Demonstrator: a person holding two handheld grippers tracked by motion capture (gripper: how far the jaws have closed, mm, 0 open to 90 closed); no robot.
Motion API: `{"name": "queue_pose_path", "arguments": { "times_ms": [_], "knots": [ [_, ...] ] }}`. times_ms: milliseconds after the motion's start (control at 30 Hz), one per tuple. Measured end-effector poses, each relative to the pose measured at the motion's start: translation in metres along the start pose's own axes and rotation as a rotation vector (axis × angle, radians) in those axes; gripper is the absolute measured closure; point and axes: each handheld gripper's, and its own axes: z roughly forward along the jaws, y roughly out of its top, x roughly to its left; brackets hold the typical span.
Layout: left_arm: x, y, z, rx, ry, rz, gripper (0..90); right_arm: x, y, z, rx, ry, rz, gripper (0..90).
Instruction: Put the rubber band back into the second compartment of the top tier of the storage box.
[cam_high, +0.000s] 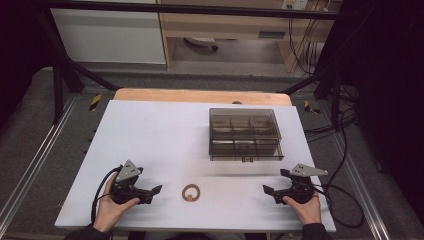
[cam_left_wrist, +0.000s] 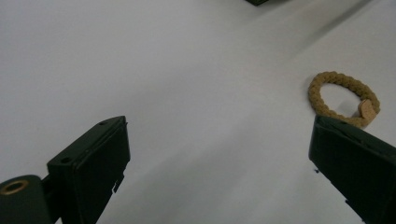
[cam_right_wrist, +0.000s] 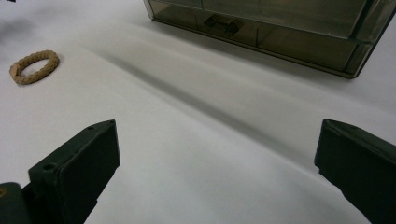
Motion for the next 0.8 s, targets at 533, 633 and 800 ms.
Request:
{"name": "queue_pose_path", "arguments": {
  "times_ms": [533, 633, 800],
  "knots": [
    [-0.024, 0.026, 0.020, 0.012, -0.037, 0.020, 4.9, 0.001, 0.000, 0.001, 0.008, -0.002, -0.008, 0.7],
    [-0.026, 0.029, 0.024, 0.026, -0.032, 0.027, 4.9, 0.001, 0.000, 0.001, 0.009, -0.002, -0.010, 0.7],
    [-0.029, 0.035, 0.030, 0.028, -0.036, 0.014, 6.2, 0.001, 0.000, 0.001, 0.010, 0.000, -0.011, 0.7]
  ]
}}
